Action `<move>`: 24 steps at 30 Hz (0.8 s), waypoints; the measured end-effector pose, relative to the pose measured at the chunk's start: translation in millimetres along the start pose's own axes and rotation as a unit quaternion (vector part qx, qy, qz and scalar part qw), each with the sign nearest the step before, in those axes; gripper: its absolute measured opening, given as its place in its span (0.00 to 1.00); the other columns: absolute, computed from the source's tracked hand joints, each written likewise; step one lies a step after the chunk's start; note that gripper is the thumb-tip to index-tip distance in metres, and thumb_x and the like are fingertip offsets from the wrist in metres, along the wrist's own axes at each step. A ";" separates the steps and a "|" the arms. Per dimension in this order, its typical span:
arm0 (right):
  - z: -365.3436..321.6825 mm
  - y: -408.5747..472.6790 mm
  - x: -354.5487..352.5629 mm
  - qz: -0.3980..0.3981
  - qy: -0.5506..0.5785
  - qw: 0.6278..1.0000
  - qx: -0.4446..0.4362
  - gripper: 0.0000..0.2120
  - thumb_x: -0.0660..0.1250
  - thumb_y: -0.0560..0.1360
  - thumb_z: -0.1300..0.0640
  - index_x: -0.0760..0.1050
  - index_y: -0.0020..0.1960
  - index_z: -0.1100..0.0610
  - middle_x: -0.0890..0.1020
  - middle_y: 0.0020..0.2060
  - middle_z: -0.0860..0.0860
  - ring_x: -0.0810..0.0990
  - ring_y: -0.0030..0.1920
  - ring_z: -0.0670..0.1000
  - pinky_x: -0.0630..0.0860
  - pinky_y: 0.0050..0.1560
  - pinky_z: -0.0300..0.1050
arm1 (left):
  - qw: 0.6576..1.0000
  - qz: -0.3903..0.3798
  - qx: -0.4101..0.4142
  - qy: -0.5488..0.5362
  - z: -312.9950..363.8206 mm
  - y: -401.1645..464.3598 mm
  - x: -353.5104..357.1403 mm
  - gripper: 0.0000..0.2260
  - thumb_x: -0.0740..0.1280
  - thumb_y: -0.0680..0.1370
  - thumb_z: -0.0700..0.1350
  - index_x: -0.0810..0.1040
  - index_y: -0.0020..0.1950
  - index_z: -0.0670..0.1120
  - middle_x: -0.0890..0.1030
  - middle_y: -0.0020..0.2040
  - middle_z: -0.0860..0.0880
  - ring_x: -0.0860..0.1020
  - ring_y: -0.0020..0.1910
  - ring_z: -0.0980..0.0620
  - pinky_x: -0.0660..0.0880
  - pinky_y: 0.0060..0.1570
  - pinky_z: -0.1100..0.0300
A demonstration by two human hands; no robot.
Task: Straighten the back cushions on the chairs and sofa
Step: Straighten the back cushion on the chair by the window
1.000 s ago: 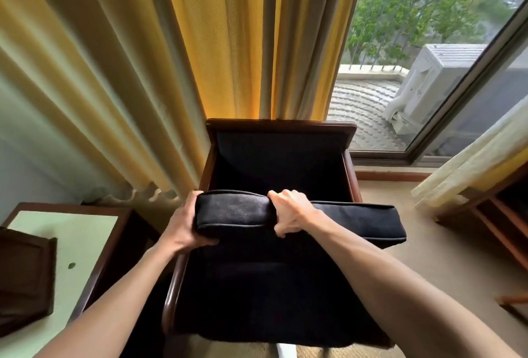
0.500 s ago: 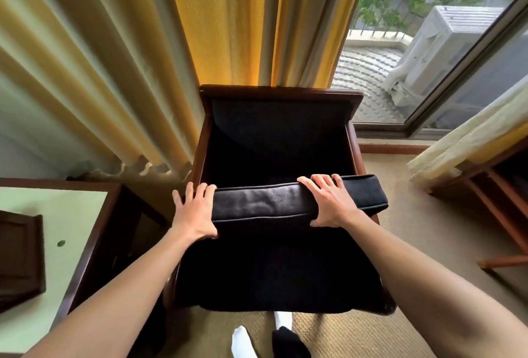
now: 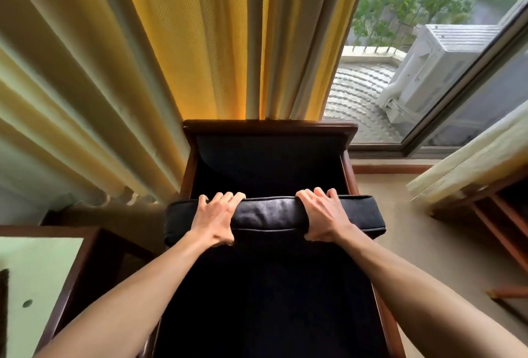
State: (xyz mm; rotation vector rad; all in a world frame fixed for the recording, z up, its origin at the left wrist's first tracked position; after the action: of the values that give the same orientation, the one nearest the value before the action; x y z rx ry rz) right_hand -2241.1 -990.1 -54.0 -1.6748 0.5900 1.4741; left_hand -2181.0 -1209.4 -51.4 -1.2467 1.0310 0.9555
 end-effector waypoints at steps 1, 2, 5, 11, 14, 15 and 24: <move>7.1 10.0 -4.9 0.005 0.002 1.000 0.005 0.38 0.75 0.54 0.45 0.66 0.61 0.51 0.76 0.55 0.47 0.73 0.55 0.53 0.67 0.54 0.54 | 1.000 0.001 0.004 0.004 -2.1 13.2 -6.1 0.44 0.75 0.57 0.52 0.62 0.71 0.53 0.74 0.58 0.54 0.74 0.58 0.50 0.70 0.55 0.47; 13.7 20.9 -9.1 0.009 0.005 1.000 0.012 0.38 0.74 0.54 0.45 0.66 0.61 0.51 0.76 0.55 0.47 0.73 0.55 0.53 0.67 0.53 0.55 | 1.000 0.005 0.006 0.006 -4.6 26.9 -12.4 0.44 0.75 0.58 0.51 0.62 0.72 0.53 0.74 0.59 0.53 0.73 0.59 0.50 0.70 0.57 0.46; 27.5 48.9 -16.1 0.030 0.013 0.999 0.031 0.36 0.74 0.54 0.45 0.67 0.59 0.52 0.77 0.54 0.48 0.74 0.53 0.55 0.66 0.51 0.56 | 1.000 0.022 0.004 0.014 -16.8 64.9 -24.8 0.42 0.73 0.61 0.47 0.61 0.73 0.54 0.74 0.60 0.53 0.73 0.61 0.50 0.69 0.61 0.45; 43.6 96.1 -20.7 0.060 0.005 0.998 0.035 0.36 0.73 0.54 0.47 0.69 0.60 0.53 0.76 0.53 0.50 0.74 0.53 0.56 0.66 0.50 0.55 | 0.999 0.028 -0.009 0.029 -36.8 112.7 -19.3 0.43 0.73 0.60 0.47 0.63 0.73 0.54 0.75 0.61 0.53 0.74 0.60 0.48 0.69 0.60 0.44; 44.8 108.8 -11.0 0.048 0.011 0.998 0.028 0.37 0.74 0.54 0.47 0.68 0.60 0.53 0.76 0.53 0.49 0.73 0.53 0.55 0.65 0.50 0.55 | 0.999 0.027 -0.007 0.029 -41.4 121.1 -5.8 0.42 0.74 0.58 0.46 0.65 0.72 0.53 0.76 0.59 0.51 0.75 0.58 0.47 0.71 0.59 0.42; 45.0 110.5 -5.6 0.046 0.014 0.998 0.029 0.37 0.74 0.54 0.47 0.68 0.61 0.53 0.75 0.53 0.49 0.73 0.53 0.54 0.65 0.50 0.55 | 0.999 0.025 -0.006 0.026 -41.0 123.7 -0.6 0.42 0.74 0.58 0.45 0.65 0.72 0.53 0.76 0.59 0.51 0.75 0.57 0.47 0.72 0.59 0.42; 58.3 129.5 4.3 0.078 0.020 0.996 0.022 0.49 0.69 0.55 0.39 0.62 0.73 0.54 0.73 0.61 0.50 0.73 0.61 0.55 0.62 0.64 0.57 | 1.000 -0.002 0.004 -0.002 -53.6 158.1 3.2 0.44 0.74 0.62 0.45 0.58 0.75 0.53 0.70 0.68 0.51 0.69 0.67 0.47 0.62 0.69 0.40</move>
State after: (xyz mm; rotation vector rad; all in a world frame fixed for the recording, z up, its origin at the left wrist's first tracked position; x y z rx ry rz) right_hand -2375.8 -1015.1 -91.8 -1.6575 0.7858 1.5288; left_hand -2336.2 -1248.6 -98.7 -1.2401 1.0287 0.9503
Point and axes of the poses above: each hand's wrist, its own y-axis towards the middle knuckle, its own x-axis out of the palm, z = x × y, the point moved 8 cm from there along y, towards the middle knuckle
